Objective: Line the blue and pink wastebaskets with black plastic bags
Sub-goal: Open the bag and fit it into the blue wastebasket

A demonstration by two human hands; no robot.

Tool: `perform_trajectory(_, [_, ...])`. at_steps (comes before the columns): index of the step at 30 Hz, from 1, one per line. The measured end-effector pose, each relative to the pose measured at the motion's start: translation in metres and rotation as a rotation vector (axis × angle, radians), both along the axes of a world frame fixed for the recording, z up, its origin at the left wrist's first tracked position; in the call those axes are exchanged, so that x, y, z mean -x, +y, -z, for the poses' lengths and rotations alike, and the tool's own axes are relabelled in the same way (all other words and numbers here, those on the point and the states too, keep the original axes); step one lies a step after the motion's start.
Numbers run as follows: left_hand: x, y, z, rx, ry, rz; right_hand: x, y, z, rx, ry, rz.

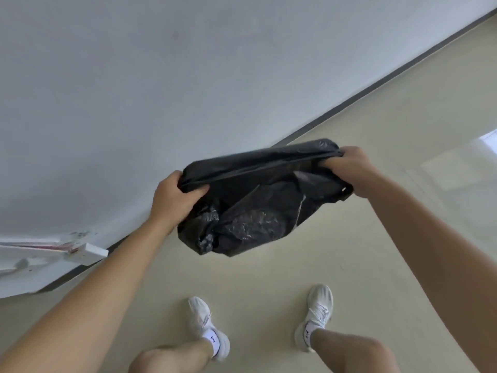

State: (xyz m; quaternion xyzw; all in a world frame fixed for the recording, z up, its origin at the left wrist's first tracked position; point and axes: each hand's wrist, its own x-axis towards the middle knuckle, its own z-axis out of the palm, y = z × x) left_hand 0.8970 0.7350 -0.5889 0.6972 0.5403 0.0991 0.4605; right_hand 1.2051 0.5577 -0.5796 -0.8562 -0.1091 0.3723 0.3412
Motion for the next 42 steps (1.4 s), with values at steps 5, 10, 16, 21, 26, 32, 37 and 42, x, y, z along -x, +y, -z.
perform_trajectory(5, [-0.024,0.011,0.091,0.08,-0.128,0.03,-0.008,0.024,0.069,-0.195,0.193,0.173])
perform_trajectory(10, [-0.05,0.005,0.202,0.333,-0.236,0.034,0.01,0.037,0.181,-0.227,0.438,0.084])
perform_trajectory(16, [-0.071,0.005,0.315,0.352,-0.272,0.085,0.039,0.064,0.314,-0.26,0.202,-0.18])
perform_trajectory(21, [-0.096,0.023,0.383,0.118,-0.284,0.15,0.05,0.094,0.394,-0.295,-0.107,-0.449])
perform_trajectory(26, [-0.116,0.05,0.428,-0.127,-0.284,0.178,0.044,0.127,0.448,-0.281,-0.273,-0.743])
perform_trajectory(32, [-0.11,0.041,0.437,-0.171,0.36,0.544,0.056,0.116,0.462,0.571,-0.413,-1.309])
perform_trajectory(37, [-0.099,0.046,0.401,-0.816,0.545,0.54,0.029,0.097,0.419,0.314,-0.659,-0.993])
perform_trajectory(42, [-0.087,0.057,0.397,-0.714,0.529,0.392,0.01,0.084,0.406,0.27,-0.785,-0.939])
